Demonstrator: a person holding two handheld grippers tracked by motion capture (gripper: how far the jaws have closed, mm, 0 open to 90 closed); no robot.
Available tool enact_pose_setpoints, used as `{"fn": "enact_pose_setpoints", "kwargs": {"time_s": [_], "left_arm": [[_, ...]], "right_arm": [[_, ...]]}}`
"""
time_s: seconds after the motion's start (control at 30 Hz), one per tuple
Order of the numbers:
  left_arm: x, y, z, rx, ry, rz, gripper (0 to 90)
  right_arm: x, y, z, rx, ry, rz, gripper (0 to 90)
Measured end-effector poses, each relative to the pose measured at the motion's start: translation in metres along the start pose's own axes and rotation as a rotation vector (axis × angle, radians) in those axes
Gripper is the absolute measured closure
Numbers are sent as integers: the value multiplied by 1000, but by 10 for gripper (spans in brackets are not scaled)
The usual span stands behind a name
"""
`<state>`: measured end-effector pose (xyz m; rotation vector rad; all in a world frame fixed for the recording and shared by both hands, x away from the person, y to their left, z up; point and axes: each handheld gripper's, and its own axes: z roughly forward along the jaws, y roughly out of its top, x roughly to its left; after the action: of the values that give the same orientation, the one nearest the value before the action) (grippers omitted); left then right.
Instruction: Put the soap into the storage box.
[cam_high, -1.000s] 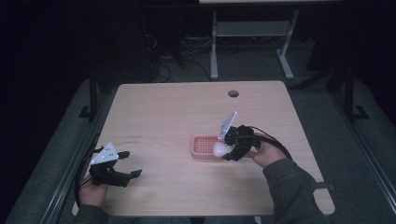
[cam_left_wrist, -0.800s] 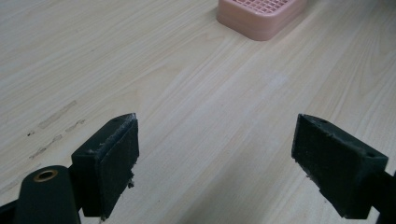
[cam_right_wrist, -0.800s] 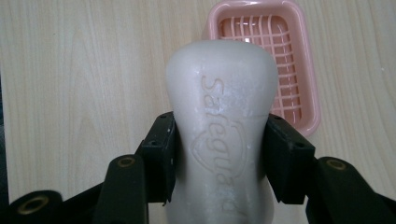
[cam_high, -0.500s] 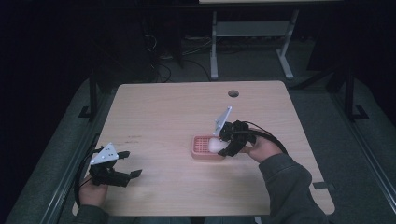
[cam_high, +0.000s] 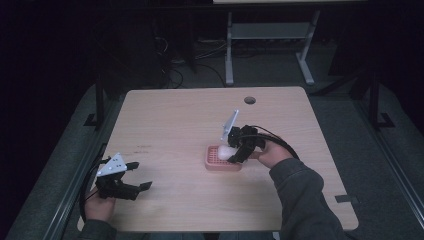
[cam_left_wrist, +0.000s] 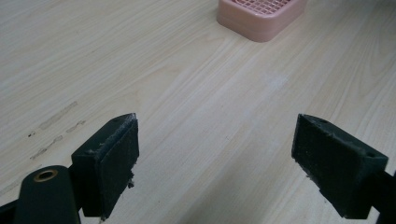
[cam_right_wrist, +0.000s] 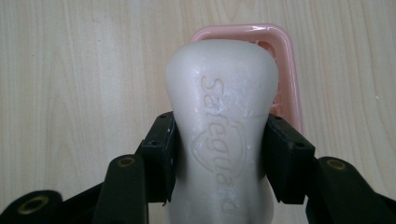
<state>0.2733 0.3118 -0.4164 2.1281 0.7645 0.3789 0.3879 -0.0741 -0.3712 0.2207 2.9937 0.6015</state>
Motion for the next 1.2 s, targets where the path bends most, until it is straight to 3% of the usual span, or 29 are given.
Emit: {"fn": "enact_pose_setpoints", "kwargs": {"time_s": [0.4, 0.67, 1.2], "left_arm": [[0, 0, 0, -4, -1, -2, 148], [0, 0, 1, 1, -3, -1, 148], [1, 0, 0, -6, -1, -7, 148]], "right_arm": [[-13, 12, 19, 30, 13, 11, 492], [-20, 14, 28, 17, 25, 23, 492], [-32, 16, 46, 46, 38, 42, 492]]}}
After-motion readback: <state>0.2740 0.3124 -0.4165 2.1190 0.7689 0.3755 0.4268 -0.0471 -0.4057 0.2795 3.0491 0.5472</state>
